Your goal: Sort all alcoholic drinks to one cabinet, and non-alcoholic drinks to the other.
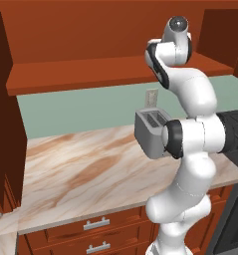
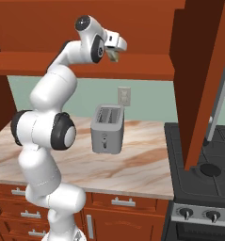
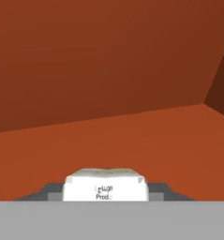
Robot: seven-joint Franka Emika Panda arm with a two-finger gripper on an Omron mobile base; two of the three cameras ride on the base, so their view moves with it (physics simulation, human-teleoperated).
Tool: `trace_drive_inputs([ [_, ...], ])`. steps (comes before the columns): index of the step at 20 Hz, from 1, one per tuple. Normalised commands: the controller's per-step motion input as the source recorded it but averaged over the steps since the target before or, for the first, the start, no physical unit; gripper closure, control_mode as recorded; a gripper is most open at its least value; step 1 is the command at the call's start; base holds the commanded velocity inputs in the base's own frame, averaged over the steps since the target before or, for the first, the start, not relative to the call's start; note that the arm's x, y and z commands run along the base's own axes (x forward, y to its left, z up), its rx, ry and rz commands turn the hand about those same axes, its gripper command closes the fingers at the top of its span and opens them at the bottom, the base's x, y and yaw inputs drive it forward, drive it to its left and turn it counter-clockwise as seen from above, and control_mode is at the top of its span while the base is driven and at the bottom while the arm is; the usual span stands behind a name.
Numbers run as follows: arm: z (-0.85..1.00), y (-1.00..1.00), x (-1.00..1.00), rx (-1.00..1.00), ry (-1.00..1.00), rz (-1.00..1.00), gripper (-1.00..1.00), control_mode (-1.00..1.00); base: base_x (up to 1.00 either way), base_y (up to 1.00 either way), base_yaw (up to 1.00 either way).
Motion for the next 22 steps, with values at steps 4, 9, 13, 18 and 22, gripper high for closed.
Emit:
trace_drive_inputs([
  [4, -0.3, -0.01, 0.24, 0.0, 0.0, 0.0, 1.0, -1.0, 0.0, 0.0, 0.0],
  [9, -0.27, -0.01, 0.21, 0.0, 0.0, 0.0, 1.0, -1.0, 0.0, 0.0, 0.0],
  [13, -0.13, 0.0, 0.13, 0.01, -0.01, 0.0, 1.0, -1.0, 0.0, 0.0, 0.0],
  [18, -0.14, 0.0, 0.11, 0.02, -0.01, 0.0, 1.0, -1.0, 0.0, 0.0, 0.0],
  [22, -0.17, 0.0, 0.09, 0.03, 0.0, 0.0, -1.0, -1.0, 0.0, 0.0, 0.0],
])
